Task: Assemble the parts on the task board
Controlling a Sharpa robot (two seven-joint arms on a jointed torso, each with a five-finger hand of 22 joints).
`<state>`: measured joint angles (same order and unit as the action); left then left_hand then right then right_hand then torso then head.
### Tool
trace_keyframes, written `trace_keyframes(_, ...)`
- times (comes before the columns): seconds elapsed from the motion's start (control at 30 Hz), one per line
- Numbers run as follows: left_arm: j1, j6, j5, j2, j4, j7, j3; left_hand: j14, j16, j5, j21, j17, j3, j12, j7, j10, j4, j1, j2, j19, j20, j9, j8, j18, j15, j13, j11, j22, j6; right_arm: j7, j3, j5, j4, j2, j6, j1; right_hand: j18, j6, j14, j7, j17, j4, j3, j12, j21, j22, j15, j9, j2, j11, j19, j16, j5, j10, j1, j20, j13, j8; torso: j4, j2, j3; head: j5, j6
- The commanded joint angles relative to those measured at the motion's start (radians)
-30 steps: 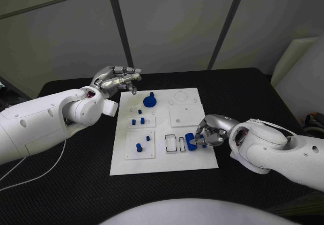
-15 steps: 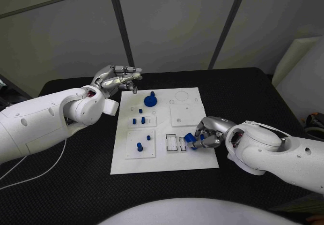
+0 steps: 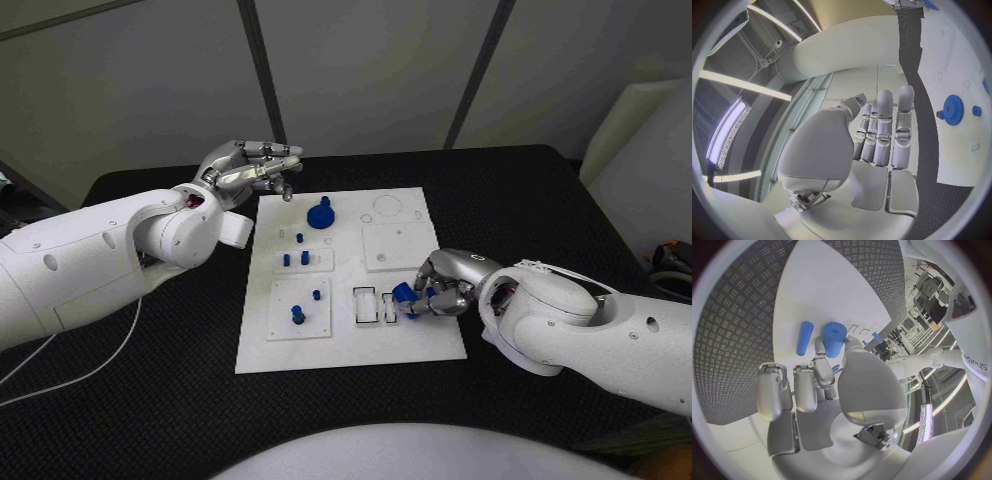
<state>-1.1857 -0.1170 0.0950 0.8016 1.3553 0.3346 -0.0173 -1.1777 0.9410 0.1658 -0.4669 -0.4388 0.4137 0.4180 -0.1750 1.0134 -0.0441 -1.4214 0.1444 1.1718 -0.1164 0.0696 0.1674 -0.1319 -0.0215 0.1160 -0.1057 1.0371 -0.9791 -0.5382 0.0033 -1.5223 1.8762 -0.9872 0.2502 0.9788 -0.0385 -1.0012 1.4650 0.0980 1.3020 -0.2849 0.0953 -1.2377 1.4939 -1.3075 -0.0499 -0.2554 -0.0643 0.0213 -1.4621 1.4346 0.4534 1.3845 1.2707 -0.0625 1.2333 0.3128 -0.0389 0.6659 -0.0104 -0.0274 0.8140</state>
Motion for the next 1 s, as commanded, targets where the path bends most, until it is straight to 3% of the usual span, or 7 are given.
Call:
trace_keyframes(0.03,-0.001,0.01,-0.003,0.0,0.002,0.007,-0.001,0.009,-0.004,0.002,0.002,0.001,-0.006,0.005,-0.004,-0.007,0.001,0.004,-0.009,-0.006,-0.002,-0.001,0.006,-0.05,-0.001,0.0,0.0,-0.001,-0.003,-0.013,-0.004,0.003,0.003,-0.001,0.022,-0.004,0.013,-0.002,0.058,-0.007,0.004,-0.002,0.007,-0.008,0.009,-0.179,-0.003,-0.007,0.008,-0.009,-0.036,0.007,0.023,0.009,0.018,0.001,0.009,0.01,-0.0001,0.0,0.0,-0.001,-0.001)
trace_keyframes(0.13,-0.001,0.01,-0.003,0.001,0.002,0.007,-0.001,0.009,-0.004,0.002,0.002,0.001,-0.007,0.005,-0.004,-0.007,0.0,0.004,-0.009,-0.006,-0.002,-0.001,0.006,-0.05,-0.001,0.0,0.0,-0.001,-0.002,-0.004,-0.004,0.009,0.013,-0.007,0.062,-0.005,0.015,-0.011,0.059,-0.012,0.01,-0.004,0.009,-0.021,0.013,-0.185,-0.007,-0.016,0.019,-0.013,-0.041,0.01,0.075,0.019,0.021,0.003,0.025,0.018,0.0001,0.0,-0.0003,-0.002,-0.003)
trace_keyframes(0.23,-0.001,0.01,-0.003,0.0,0.001,0.007,-0.001,0.009,-0.004,0.002,0.003,0.002,-0.008,0.005,-0.004,-0.008,-0.002,0.007,-0.01,-0.006,-0.003,-0.001,0.006,-0.05,-0.002,-0.001,-0.001,-0.003,-0.002,0.006,-0.004,0.016,0.025,-0.013,0.103,-0.005,0.015,-0.021,0.06,-0.017,0.011,-0.005,0.012,-0.021,0.015,-0.187,-0.01,-0.024,0.025,-0.017,-0.043,0.011,0.097,0.022,0.021,0.006,0.028,0.025,-0.0022,0.0,-0.0008,0.0,-0.004)
trace_keyframes(0.57,0.0,0.013,-0.003,-0.004,-0.002,0.007,-0.001,0.009,-0.003,0.002,0.004,0.002,-0.009,0.006,-0.004,-0.009,-0.003,0.008,-0.011,-0.006,-0.003,-0.001,0.006,-0.05,-0.002,-0.001,-0.001,-0.003,-0.002,0.025,-0.003,0.029,0.067,-0.028,0.206,-0.004,0.016,-0.04,0.06,-0.026,0.015,-0.006,0.017,-0.029,0.018,-0.191,-0.016,-0.039,0.033,-0.025,-0.046,0.012,0.115,0.03,0.016,0.011,0.04,0.036,0.0023,-0.001,0.0004,-0.003,-0.009)
trace_keyframes(0.73,0.0,0.014,-0.003,-0.004,-0.002,0.007,-0.001,0.009,-0.003,0.002,0.004,0.002,-0.009,0.006,-0.004,-0.009,-0.003,0.008,-0.011,-0.006,-0.003,-0.001,0.006,-0.05,-0.002,-0.001,-0.001,-0.003,-0.002,0.039,-0.003,0.055,0.069,-0.025,0.208,-0.004,0.017,-0.043,0.061,-0.028,0.017,-0.007,0.021,-0.029,0.019,-0.192,-0.018,-0.043,0.034,-0.027,-0.047,0.014,0.111,0.032,0.011,0.013,0.041,0.038,0.0002,0.001,0.0002,-0.001,-0.008)
trace_keyframes(1.0,0.001,0.014,-0.003,-0.005,-0.001,0.007,-0.001,0.009,-0.003,0.002,0.004,0.002,-0.009,0.006,-0.004,-0.009,-0.003,0.008,-0.011,-0.006,-0.003,-0.001,0.006,-0.05,-0.002,-0.001,-0.001,-0.003,-0.002,0.063,-0.003,0.11,0.052,0.01,0.154,-0.004,0.016,-0.045,0.061,-0.03,0.016,-0.007,0.03,-0.029,0.018,-0.191,-0.02,-0.051,0.041,-0.029,-0.046,0.013,0.094,0.035,-0.006,0.016,0.044,0.04,0.002,0.001,0.0014,0.002,-0.009)
